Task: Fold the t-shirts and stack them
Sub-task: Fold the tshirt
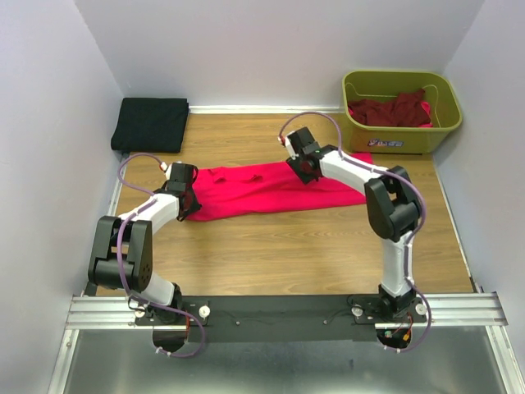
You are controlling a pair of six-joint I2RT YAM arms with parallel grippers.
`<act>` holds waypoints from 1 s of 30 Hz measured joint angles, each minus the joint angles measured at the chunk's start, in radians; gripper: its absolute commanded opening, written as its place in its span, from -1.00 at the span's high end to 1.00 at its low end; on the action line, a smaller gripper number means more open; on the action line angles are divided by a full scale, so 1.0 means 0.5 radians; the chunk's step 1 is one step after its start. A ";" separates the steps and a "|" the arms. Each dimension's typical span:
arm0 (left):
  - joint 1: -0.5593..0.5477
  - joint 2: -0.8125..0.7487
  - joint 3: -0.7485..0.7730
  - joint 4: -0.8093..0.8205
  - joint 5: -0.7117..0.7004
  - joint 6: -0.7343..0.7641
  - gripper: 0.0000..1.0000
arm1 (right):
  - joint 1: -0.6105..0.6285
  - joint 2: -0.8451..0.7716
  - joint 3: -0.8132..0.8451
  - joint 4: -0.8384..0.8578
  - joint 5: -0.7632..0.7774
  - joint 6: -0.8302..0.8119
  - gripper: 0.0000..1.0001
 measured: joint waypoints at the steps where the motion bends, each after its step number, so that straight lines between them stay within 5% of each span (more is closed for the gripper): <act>1: 0.000 -0.001 0.000 -0.003 -0.005 0.004 0.34 | -0.009 -0.051 -0.060 -0.008 0.001 0.012 -0.27; 11: 0.000 -0.018 -0.001 -0.033 -0.011 0.024 0.33 | -0.031 -0.612 -0.499 0.005 -0.032 0.101 -0.60; 30: 0.000 -0.044 -0.011 -0.050 -0.011 0.034 0.33 | -0.030 -0.287 -0.533 0.228 0.162 0.076 -0.60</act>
